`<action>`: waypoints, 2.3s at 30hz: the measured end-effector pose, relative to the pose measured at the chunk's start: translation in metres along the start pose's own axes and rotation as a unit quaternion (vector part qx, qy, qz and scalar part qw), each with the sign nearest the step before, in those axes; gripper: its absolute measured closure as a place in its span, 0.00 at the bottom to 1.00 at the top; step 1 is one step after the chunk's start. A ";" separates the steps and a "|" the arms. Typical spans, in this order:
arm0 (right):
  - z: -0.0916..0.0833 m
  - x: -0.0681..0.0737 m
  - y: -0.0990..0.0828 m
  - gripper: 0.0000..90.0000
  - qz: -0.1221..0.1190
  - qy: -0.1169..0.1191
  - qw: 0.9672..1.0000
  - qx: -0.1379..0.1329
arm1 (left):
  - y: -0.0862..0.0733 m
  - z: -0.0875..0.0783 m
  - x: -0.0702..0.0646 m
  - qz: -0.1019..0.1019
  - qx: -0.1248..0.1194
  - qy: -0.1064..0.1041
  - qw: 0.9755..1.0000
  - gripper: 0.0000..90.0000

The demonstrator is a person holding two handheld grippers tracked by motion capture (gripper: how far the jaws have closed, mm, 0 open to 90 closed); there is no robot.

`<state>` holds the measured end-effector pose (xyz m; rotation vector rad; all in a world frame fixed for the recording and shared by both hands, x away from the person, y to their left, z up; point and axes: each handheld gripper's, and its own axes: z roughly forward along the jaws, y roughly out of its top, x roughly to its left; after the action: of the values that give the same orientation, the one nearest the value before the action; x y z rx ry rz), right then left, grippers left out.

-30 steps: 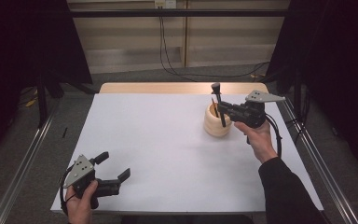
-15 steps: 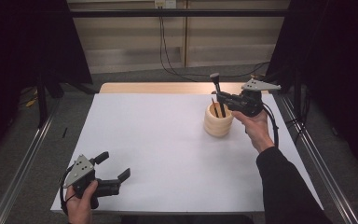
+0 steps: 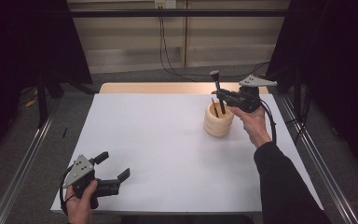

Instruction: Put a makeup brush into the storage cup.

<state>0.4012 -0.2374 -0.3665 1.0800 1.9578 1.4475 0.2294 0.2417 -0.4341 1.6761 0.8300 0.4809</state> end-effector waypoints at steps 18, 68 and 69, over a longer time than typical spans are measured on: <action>0.013 -0.007 -0.019 0.88 0.006 -0.004 1.000 0.019 | 0.000 -0.001 0.000 -0.001 0.000 0.001 1.000 0.02; 0.014 -0.008 -0.051 0.23 0.016 -0.017 1.000 0.019 | 0.000 0.001 0.001 0.000 0.001 0.000 1.000 0.01; 0.014 -0.008 -0.051 0.20 0.019 -0.017 1.000 0.017 | 0.000 0.001 0.001 -0.001 0.002 0.001 1.000 0.01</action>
<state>0.4011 -0.2427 -0.4197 1.1538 1.9540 1.4111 0.2305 0.2414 -0.4343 1.6781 0.8350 0.4805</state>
